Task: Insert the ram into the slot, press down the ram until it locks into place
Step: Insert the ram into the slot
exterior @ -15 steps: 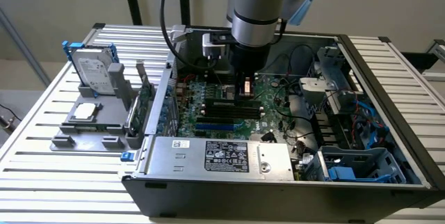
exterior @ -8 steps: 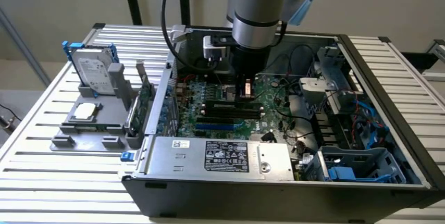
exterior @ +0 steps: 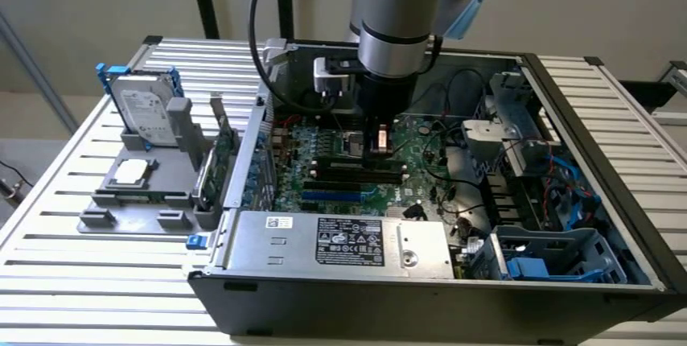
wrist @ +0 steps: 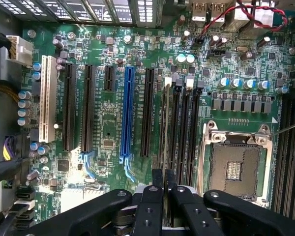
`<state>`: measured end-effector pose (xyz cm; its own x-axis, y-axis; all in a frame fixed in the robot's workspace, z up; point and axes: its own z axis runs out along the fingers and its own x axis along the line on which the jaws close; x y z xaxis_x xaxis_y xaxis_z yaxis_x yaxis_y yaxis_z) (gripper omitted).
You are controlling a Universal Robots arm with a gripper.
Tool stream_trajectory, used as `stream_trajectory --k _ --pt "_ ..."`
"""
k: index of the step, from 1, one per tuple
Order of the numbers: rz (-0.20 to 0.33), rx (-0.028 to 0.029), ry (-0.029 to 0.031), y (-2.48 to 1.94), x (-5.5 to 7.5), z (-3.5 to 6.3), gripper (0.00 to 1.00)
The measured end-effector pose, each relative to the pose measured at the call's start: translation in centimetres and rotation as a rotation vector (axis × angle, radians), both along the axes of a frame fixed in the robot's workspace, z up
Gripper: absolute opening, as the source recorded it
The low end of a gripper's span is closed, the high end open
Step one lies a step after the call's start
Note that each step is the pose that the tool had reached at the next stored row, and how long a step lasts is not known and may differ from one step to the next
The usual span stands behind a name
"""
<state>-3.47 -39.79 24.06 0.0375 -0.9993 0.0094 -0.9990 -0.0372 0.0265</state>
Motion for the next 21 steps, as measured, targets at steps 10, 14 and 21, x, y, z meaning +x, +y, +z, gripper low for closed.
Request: stream_trajectory --k 10,14,21 --pt "0.000 -0.0002 -0.0112 -0.01 -0.01 -0.36 0.13" --pt "-0.001 -0.0001 -0.0185 -0.02 -0.06 -0.43 0.13" --pt "-0.005 -0.0030 -0.0250 -0.01 -0.43 -0.56 0.13"
